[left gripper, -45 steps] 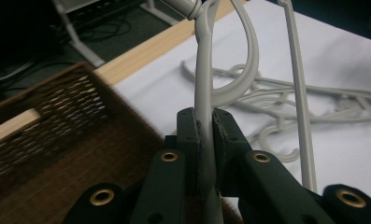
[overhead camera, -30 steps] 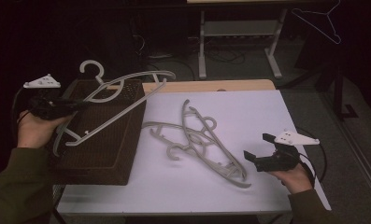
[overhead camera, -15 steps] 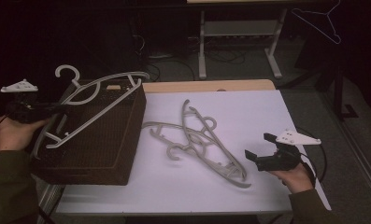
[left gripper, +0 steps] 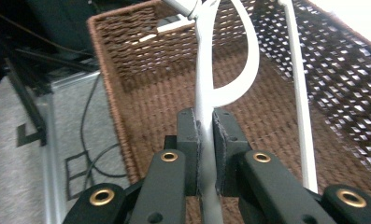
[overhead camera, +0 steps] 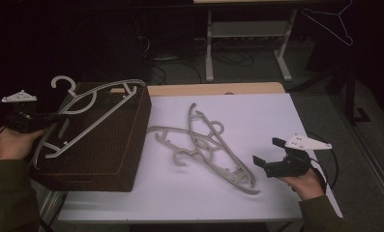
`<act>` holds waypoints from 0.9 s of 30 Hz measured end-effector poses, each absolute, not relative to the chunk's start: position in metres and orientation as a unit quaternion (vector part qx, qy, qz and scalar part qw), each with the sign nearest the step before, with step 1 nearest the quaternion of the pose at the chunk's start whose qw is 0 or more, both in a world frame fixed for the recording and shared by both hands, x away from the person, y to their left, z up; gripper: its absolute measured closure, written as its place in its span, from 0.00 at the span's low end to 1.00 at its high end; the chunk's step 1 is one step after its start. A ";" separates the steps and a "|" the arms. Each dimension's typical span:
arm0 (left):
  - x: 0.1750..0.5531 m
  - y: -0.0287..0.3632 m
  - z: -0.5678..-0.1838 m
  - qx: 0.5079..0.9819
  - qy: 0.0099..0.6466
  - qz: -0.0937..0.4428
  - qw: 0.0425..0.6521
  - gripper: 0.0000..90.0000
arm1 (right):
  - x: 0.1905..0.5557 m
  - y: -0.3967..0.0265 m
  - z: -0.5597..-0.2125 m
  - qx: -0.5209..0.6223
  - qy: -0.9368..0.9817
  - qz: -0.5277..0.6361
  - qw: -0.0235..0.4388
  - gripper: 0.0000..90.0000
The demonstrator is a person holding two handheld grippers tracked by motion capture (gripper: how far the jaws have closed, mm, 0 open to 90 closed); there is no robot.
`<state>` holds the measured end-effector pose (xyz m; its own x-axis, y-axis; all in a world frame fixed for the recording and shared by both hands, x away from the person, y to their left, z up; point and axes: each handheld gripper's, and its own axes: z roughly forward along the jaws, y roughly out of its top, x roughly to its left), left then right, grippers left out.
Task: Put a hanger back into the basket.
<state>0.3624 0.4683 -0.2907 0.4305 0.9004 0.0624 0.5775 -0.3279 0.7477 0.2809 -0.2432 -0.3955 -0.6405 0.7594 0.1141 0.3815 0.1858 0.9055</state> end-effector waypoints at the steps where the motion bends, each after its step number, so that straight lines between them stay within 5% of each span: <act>1: 0.362 0.468 -0.291 0.778 0.475 0.243 0.332 0.92 | 0.281 -0.243 -0.395 0.382 0.748 0.511 0.185 0.00; 23: 0.372 0.457 -0.335 0.797 0.495 0.191 0.289 0.91 | 0.281 -0.244 -0.395 0.377 0.748 0.512 0.190 0.00; 27: 0.368 0.460 -0.334 0.782 0.505 0.191 0.311 0.76 | 0.281 -0.244 -0.394 0.377 0.748 0.513 0.190 0.00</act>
<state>0.3684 0.4603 -0.3343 0.4157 0.9094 -0.0147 0.6714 -0.2959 0.6795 0.2808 -0.2445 -0.3939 -0.6439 0.7583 0.1019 0.3682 0.1903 0.9101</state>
